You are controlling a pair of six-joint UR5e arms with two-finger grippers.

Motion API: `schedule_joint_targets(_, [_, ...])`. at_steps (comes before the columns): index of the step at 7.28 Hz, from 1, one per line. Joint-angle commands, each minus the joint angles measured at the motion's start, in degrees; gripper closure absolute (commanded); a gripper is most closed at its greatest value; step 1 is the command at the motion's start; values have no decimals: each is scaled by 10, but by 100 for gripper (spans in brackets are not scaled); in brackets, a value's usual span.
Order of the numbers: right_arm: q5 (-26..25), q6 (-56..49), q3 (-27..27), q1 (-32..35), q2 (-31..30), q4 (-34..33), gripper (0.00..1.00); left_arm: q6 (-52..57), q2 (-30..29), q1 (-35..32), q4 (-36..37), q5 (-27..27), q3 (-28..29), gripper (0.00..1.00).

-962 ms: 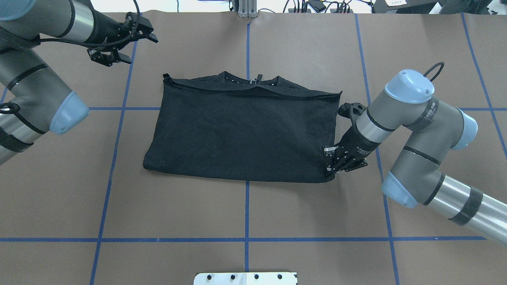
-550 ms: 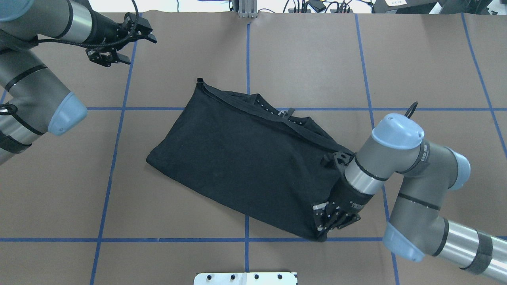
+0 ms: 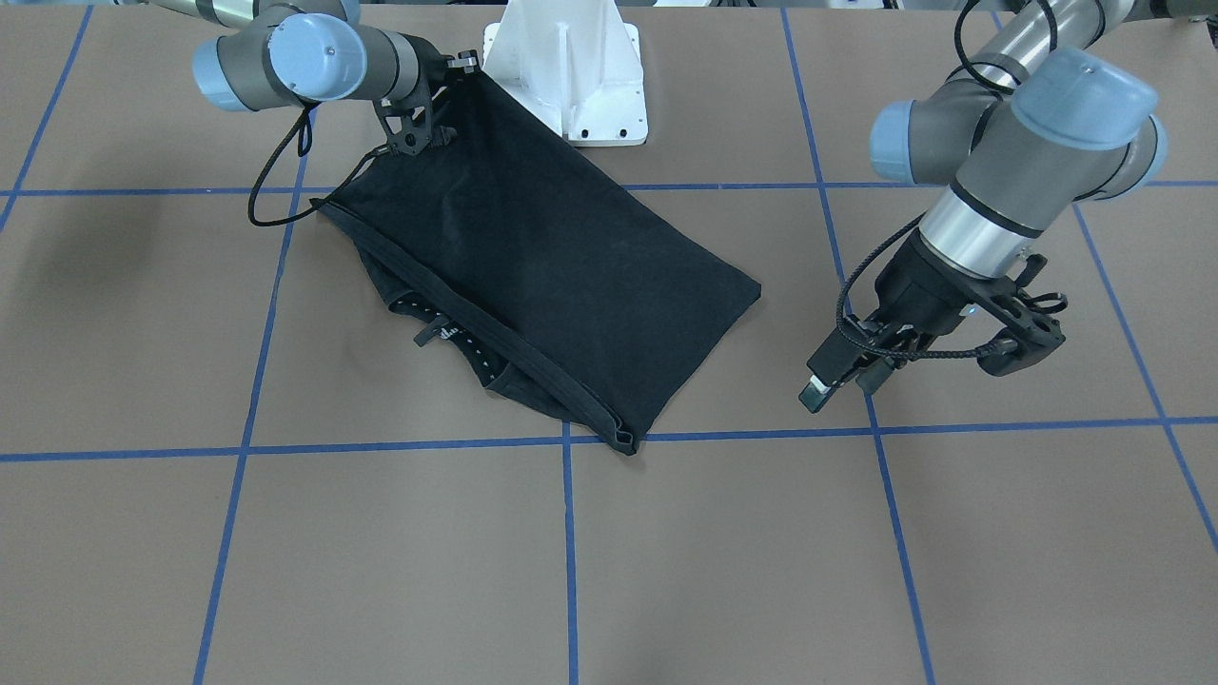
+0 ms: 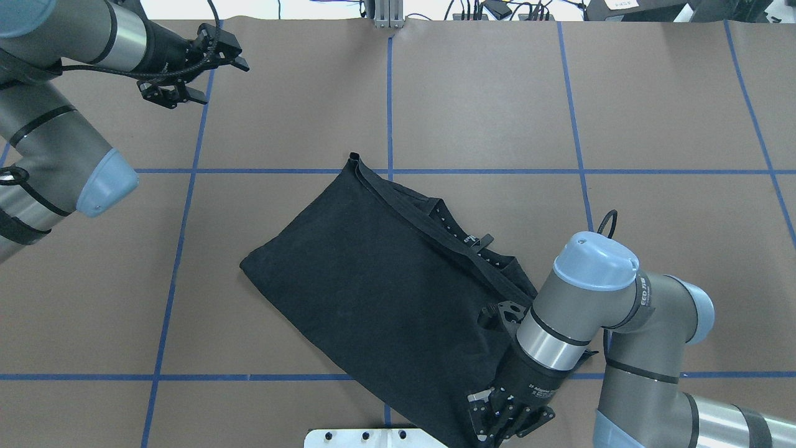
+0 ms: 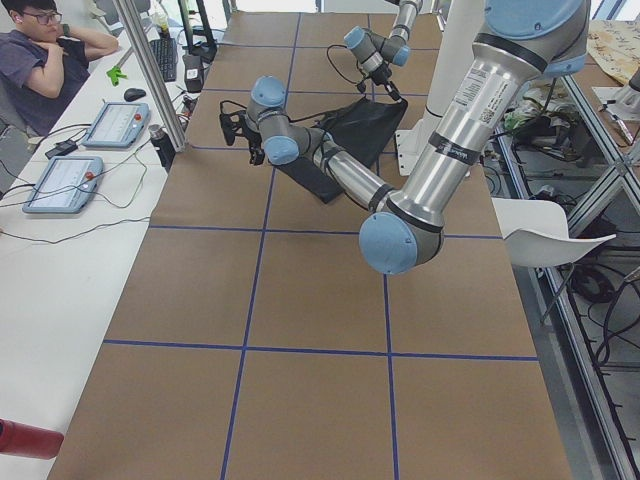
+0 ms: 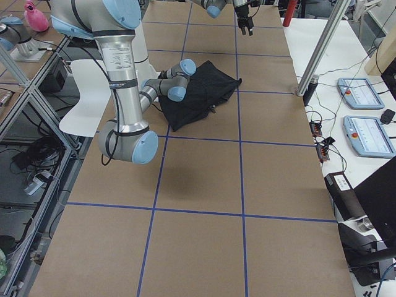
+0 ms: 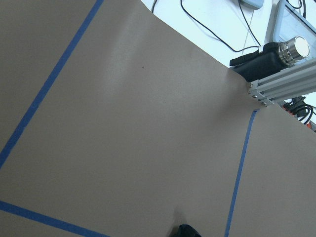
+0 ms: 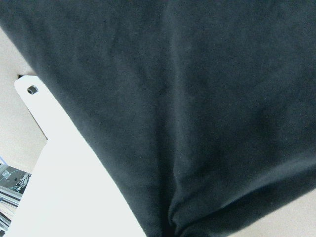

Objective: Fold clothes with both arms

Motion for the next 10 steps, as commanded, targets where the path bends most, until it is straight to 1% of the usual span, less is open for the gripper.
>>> schedule_joint_targets(1, [12,3,-7,72,0,-1,0,0,-1,19,-1,0,-1,0])
schedule_joint_targets(3, [2,-5,-12,166,0,0,0,0,0,50,-1,1,-2,0])
schedule_joint_targets(4, [-24,-5,-14,189,18,0,0,-2,11,67,-3,0,-3,0])
schedule_joint_targets(5, [-65,-4,-14,207,25,3,0,-5,28,87,-12,-4,-8,0])
schedule_joint_targets(6, [-83,-5,-17,218,27,3,0,-9,51,116,-11,2,-31,0])
schedule_joint_targets(7, [-91,-3,-17,219,30,3,0,-11,76,126,-10,2,-39,0])
schedule_joint_targets(8, [-91,1,-17,220,31,3,0,-11,96,131,-8,2,-40,0])
schedule_joint_targets(10, [-91,-4,-17,221,31,4,0,-12,114,154,-5,2,-38,0])
